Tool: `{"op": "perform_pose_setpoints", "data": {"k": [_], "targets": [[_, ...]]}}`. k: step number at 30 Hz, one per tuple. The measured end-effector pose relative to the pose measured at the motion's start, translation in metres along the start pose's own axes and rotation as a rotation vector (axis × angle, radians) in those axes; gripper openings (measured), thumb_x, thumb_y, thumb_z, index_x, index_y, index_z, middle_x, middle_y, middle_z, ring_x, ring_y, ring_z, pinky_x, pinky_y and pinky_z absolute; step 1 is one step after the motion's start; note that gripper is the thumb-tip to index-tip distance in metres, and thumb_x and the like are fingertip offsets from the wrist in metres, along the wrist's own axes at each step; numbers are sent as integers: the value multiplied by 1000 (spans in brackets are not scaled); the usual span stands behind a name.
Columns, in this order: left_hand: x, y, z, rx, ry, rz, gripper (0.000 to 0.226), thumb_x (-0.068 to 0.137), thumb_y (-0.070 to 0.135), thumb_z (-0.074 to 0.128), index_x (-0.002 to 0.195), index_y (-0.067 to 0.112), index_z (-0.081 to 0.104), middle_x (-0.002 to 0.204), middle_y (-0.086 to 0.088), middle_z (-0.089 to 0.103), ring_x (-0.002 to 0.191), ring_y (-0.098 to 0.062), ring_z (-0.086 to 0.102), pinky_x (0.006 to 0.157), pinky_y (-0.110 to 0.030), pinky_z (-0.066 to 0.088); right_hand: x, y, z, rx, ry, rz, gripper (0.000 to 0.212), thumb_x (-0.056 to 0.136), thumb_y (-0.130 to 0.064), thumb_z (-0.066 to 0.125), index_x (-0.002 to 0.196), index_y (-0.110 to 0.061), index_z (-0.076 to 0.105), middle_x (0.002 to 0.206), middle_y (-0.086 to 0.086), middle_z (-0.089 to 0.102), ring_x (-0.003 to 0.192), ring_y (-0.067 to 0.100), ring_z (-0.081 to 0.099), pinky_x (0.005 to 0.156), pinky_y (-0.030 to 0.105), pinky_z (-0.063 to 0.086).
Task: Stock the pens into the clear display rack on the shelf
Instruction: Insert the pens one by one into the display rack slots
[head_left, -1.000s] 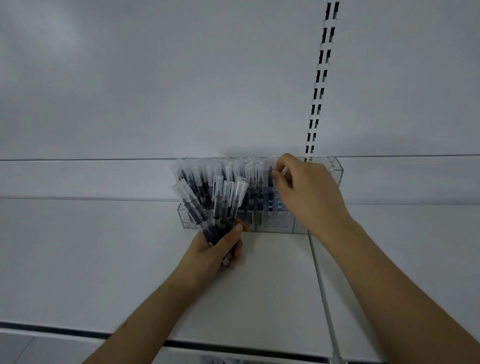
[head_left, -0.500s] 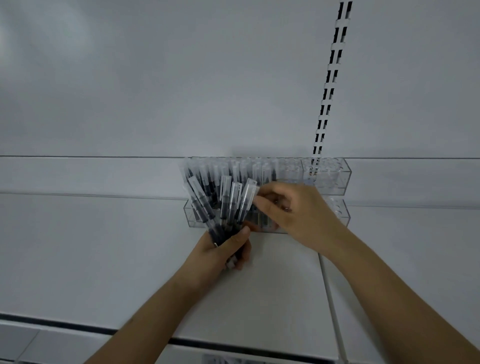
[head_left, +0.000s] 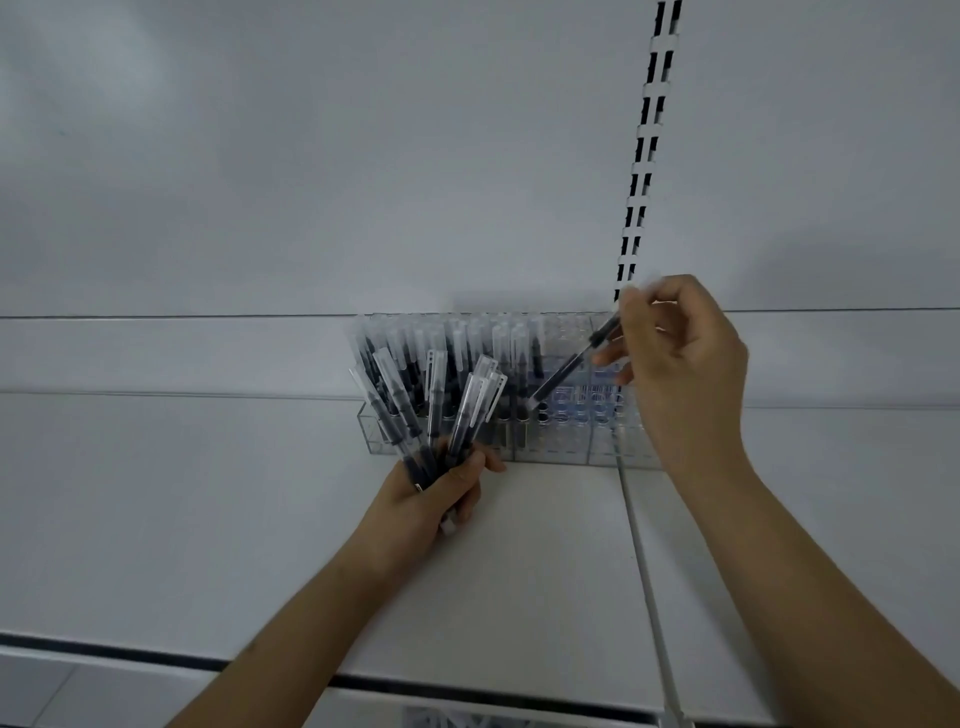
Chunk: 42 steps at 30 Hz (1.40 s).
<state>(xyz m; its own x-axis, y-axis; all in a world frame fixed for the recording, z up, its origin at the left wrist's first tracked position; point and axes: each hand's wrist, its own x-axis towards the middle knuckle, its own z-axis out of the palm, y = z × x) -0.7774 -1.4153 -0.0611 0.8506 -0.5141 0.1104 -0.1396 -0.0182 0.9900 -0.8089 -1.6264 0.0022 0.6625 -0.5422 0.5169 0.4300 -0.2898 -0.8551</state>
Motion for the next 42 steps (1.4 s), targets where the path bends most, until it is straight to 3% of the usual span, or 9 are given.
{"op": "perform_pose_setpoints", "data": {"k": [4, 10, 17, 21, 28, 31, 35, 38, 42], "targets": [[0, -1, 0, -1, -8, 16, 24, 99, 20, 49, 95, 3, 65, 58, -6, 42, 49, -13, 36, 48, -19, 31, 0, 5, 1, -189, 24, -131, 14, 99, -30, 57, 97, -16, 58, 74, -2, 68, 64, 9, 71, 62, 34, 59], [1, -2, 0, 10, -6, 11, 26, 98, 22, 48, 95, 3, 65, 56, -5, 42, 50, -15, 36, 49, -22, 31, 0, 12, 4, -386, -106, -243, 13, 101, -34, 52, 100, -22, 56, 80, -9, 67, 70, 8, 69, 68, 31, 58], [3, -5, -1, 5, -9, 13, 26, 99, 26, 50, 94, 5, 65, 56, -3, 43, 49, -15, 36, 51, -26, 29, 4, 16, 19, -629, -284, -374, 16, 101, -27, 50, 96, -13, 56, 73, -1, 62, 64, 18, 61, 59, 38, 52], [4, -5, 1, 19, -10, 13, 26, 98, 26, 50, 94, 7, 66, 57, -4, 43, 50, -14, 37, 52, -24, 31, 2, 22, 28, -770, -397, -357, 19, 100, -29, 53, 95, -10, 56, 68, -2, 58, 59, 19, 57, 52, 28, 40], [2, -5, -2, 22, -3, 10, 25, 97, 28, 49, 94, 11, 67, 59, -5, 43, 51, -14, 38, 53, -24, 32, 1, 21, 18, -872, -341, -257, 40, 100, -50, 43, 83, -16, 55, 61, -11, 50, 57, 13, 52, 55, 29, 43], [2, -5, -2, 49, 1, 17, 25, 98, 29, 49, 94, 13, 67, 58, -3, 43, 52, -14, 39, 55, -25, 32, -6, 14, 10, -761, -227, -268, 48, 97, -56, 42, 70, -18, 54, 52, -8, 50, 49, 13, 51, 49, 28, 43], [3, -7, -1, 95, -1, 22, 26, 98, 32, 49, 94, 15, 68, 57, -1, 45, 51, -13, 39, 55, -25, 33, -20, 6, 15, -388, -461, -95, 36, 83, -59, 60, 75, -25, 68, 62, -11, 63, 56, 6, 59, 56, 23, 53], [2, -8, 0, 150, 1, 11, 41, 95, 41, 50, 92, 3, 63, 55, 3, 48, 49, -12, 40, 55, -25, 34, -29, 7, 25, -325, -595, -43, 23, 84, -43, 71, 80, -20, 72, 66, -7, 70, 56, 6, 66, 57, 21, 55], [2, -9, -1, 145, 34, -4, 49, 91, 47, 50, 94, -1, 62, 55, 5, 48, 50, -12, 41, 54, -25, 33, -26, 2, 22, -153, -502, 56, 14, 90, -29, 69, 84, -17, 72, 66, -3, 72, 51, 7, 67, 51, 14, 48]]}}
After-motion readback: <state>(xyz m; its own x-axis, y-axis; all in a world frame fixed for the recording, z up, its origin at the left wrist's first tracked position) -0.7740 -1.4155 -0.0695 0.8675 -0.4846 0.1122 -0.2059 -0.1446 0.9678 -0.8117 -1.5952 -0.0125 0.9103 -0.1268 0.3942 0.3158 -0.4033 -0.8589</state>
